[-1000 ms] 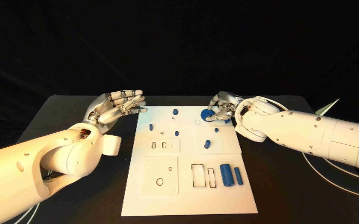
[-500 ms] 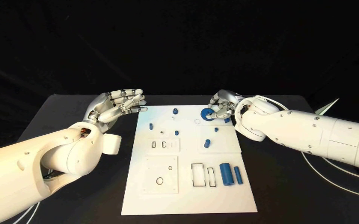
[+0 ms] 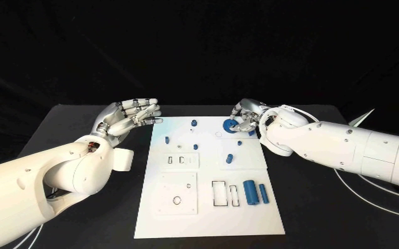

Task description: Assemble the parts on the task board

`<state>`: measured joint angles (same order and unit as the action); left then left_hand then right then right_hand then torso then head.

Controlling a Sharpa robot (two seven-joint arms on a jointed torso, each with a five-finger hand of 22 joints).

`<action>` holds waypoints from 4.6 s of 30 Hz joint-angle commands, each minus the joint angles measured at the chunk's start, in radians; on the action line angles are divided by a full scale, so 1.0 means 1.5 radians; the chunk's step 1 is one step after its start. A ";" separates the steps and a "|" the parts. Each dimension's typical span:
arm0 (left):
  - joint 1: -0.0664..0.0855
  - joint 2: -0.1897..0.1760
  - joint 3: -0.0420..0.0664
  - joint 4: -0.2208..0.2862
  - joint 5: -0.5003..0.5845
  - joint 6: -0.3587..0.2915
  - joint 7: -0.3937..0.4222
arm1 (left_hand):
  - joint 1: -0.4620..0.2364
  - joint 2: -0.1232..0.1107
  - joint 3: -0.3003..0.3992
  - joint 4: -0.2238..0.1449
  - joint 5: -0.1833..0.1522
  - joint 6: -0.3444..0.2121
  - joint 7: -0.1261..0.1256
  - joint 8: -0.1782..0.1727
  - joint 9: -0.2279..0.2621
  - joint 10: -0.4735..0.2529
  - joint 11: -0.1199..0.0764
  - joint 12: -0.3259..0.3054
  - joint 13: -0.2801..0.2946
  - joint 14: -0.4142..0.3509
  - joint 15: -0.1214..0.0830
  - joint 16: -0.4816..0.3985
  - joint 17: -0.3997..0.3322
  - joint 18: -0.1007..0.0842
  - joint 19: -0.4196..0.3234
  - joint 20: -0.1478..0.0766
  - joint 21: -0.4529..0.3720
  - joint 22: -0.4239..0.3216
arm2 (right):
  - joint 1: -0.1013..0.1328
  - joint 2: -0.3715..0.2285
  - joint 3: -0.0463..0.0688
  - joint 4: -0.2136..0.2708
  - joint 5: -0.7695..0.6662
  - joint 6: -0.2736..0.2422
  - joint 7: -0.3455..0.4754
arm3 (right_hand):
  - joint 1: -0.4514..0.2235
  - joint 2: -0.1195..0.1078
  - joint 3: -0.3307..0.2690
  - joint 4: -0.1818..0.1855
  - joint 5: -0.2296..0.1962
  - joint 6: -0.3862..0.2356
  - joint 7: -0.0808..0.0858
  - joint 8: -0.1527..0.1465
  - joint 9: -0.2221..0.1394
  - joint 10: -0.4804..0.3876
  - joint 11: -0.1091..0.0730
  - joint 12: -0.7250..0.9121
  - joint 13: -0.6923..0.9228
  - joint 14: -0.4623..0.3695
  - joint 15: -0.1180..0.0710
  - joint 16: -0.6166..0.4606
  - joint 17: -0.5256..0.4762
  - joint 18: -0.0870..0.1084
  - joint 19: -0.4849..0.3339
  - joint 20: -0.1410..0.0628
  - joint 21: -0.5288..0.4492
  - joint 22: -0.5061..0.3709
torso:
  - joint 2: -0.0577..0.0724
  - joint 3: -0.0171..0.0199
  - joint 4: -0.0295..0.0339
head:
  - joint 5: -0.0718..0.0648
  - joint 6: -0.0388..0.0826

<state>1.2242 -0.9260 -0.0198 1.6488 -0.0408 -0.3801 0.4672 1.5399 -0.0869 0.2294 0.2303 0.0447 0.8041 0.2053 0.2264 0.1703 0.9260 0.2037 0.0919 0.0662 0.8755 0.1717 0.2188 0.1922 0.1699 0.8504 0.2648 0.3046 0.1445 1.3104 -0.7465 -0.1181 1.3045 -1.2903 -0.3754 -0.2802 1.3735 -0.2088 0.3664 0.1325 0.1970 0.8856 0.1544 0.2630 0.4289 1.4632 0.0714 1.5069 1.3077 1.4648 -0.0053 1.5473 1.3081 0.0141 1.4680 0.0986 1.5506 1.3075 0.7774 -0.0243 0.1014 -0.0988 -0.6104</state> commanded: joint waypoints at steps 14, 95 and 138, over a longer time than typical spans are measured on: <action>0.001 -0.001 0.001 0.003 0.000 0.014 -0.002 | 0.000 -0.009 0.002 0.003 0.003 0.000 0.027 -0.004 -0.001 0.004 0.000 -0.005 -0.001 -0.005 -0.002 -0.006 0.001 0.007 0.004 0.001 0.003 0.001 | -0.005 0.008 -0.001 -0.014 -0.032 0.030 -0.013 | -0.017 -0.014 0.004 0.005 -0.005 -0.007 0.001 -0.005 -0.001 0.036 0.001 -0.002 0.138 0.061 0.003 0.003 0.126 -0.005 0.059 0.004 0.002 0.160 | 0.000 -0.0001 0.0012 | 0.001 0.000; 0.001 0.009 0.001 0.001 0.000 0.018 -0.005 | -0.002 -0.007 0.002 0.005 0.003 -0.002 0.028 -0.005 -0.002 0.003 0.001 -0.009 -0.001 -0.007 -0.001 -0.009 0.003 0.007 0.002 0.001 0.003 0.000 | -0.029 0.154 -0.009 0.002 -0.210 -0.089 -0.044 | -0.034 -0.004 0.066 0.000 0.038 0.036 -0.012 0.003 0.006 0.057 -0.011 0.024 0.160 0.062 -0.007 0.006 0.134 -0.009 0.069 -0.004 0.013 0.176 | -0.001 -0.0003 0.0009 | 0.009 -0.009; 0.001 0.009 0.001 0.000 0.000 0.023 -0.006 | -0.002 -0.008 0.002 0.005 0.003 -0.002 0.028 -0.005 -0.002 0.004 0.001 -0.011 -0.001 -0.007 -0.001 -0.010 0.004 0.007 0.001 0.002 0.003 0.000 | -0.038 0.170 -0.014 -0.032 -0.177 -0.041 -0.028 | -0.140 -0.015 0.023 0.050 0.078 -0.010 0.007 -0.057 -0.003 0.035 0.006 -0.005 0.137 0.063 0.009 0.007 0.141 -0.009 0.069 0.011 0.013 0.176 | -0.001 0.0000 0.0000 | 0.009 -0.015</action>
<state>1.2248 -0.9137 -0.0195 1.6475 -0.0408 -0.3634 0.4529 1.5355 -0.0912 0.2321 0.2331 0.0447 0.8041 0.2053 0.2224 0.1693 0.9260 0.2037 0.0781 0.0662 0.8718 0.1681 0.2110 0.1973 0.1699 0.8503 0.2648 0.3046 0.1444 1.2562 -0.4921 -0.1378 1.2528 -1.5649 -0.4729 -0.3283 1.1726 -0.2276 0.4014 0.2042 0.3083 0.8696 0.1663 0.1777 0.4234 1.4665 0.0752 1.4964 1.3073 1.4668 0.0003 1.5552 1.3081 0.0145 1.4643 0.1093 1.5662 1.3077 0.7752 -0.0245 0.1015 -0.0857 -0.6342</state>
